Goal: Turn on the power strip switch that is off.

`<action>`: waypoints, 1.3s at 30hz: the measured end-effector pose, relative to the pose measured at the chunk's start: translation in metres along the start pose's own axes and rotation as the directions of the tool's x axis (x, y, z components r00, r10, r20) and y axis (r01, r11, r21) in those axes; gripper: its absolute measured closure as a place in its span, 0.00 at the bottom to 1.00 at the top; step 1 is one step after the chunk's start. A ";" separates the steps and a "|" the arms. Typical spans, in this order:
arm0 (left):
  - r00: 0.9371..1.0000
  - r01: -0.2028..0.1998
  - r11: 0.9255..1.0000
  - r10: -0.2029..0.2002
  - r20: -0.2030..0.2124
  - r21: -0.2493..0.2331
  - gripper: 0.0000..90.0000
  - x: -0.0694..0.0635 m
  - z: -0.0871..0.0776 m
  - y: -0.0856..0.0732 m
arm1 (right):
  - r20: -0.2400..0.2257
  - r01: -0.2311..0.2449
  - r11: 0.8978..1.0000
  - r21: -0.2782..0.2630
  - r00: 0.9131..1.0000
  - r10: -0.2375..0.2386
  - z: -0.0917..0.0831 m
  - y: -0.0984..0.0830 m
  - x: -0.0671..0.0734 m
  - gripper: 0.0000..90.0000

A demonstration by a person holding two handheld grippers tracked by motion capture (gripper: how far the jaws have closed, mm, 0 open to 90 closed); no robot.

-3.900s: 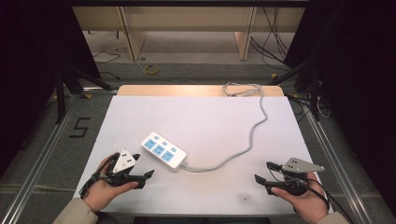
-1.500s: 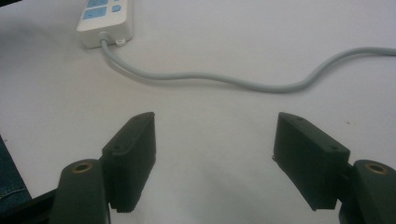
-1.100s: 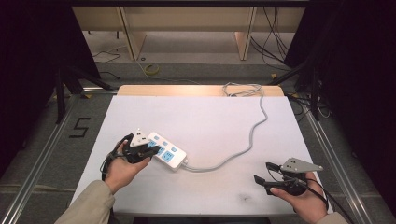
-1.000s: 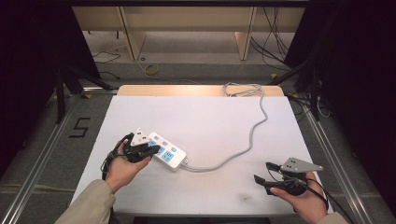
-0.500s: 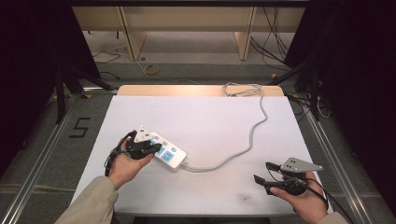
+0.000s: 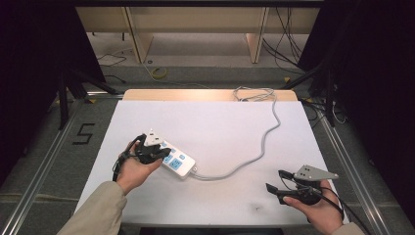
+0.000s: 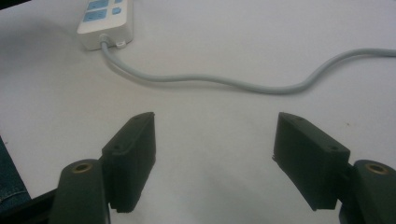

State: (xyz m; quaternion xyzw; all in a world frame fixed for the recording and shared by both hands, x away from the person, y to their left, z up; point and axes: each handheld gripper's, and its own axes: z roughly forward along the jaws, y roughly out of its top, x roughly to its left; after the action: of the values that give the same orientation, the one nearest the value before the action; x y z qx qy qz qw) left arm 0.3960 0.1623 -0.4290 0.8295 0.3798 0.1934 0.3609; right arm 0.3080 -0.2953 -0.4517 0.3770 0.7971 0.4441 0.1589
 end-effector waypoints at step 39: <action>0.999 -0.018 0.999 0.020 -0.030 0.045 1.00 0.008 0.016 0.014 | -0.002 0.002 1.000 -0.001 1.000 -0.002 0.000 0.000 0.000 0.34</action>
State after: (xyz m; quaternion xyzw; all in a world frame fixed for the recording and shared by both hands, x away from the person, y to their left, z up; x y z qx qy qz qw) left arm 0.4169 0.1547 -0.4288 0.8379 0.3814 0.2009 0.3349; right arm 0.3078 -0.2956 -0.4514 0.3756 0.7974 0.4449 0.1587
